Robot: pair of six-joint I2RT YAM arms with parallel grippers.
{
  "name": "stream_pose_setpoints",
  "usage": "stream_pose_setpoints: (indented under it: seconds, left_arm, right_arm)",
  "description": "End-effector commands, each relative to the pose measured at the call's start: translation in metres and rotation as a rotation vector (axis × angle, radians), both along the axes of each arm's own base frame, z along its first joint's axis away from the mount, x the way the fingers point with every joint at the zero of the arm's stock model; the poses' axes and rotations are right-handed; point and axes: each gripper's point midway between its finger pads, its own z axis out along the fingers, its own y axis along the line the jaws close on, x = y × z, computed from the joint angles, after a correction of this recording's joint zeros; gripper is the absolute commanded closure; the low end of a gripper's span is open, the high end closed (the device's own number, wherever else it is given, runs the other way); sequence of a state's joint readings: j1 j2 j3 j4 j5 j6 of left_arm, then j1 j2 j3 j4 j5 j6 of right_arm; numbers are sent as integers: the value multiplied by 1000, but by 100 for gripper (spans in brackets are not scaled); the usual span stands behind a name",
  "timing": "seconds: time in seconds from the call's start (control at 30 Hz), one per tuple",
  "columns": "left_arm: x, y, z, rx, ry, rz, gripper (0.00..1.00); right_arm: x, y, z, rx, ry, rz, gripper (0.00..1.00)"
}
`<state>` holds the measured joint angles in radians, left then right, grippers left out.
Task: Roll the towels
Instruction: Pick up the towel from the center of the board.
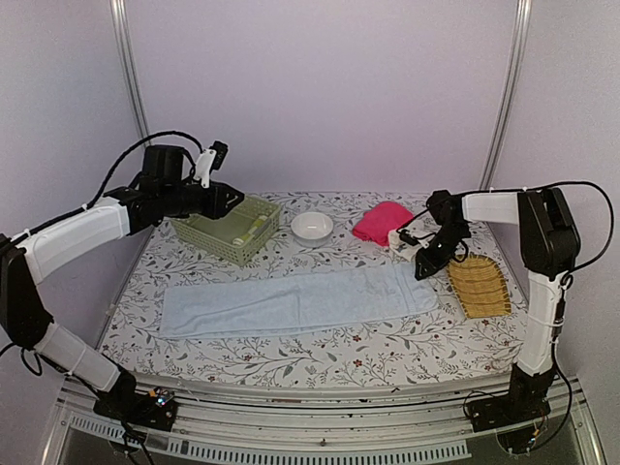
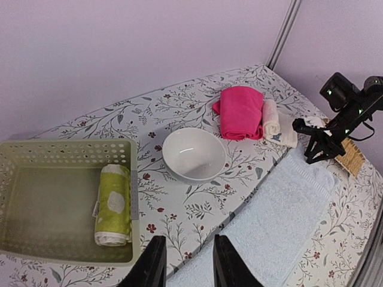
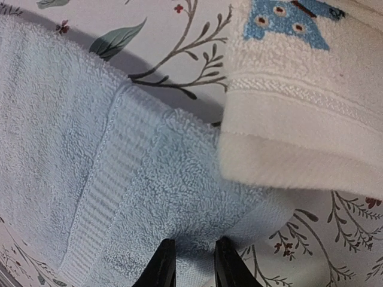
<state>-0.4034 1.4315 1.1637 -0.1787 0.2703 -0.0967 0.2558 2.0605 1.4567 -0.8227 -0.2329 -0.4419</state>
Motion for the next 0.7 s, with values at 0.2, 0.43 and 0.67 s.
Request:
stream_pose_setpoints:
  seconds: [0.2, 0.43, 0.67]
  left_arm:
    - [2, 3, 7, 24, -52, 22, 70]
    - [2, 6, 9, 33, -60, 33, 70]
    - [2, 8, 10, 36, -64, 39, 70]
  right_arm:
    - [6, -1, 31, -17, -63, -30, 68]
    - [-13, 2, 44, 24, -38, -35, 60]
    - [-19, -3, 22, -9, 10, -47, 58]
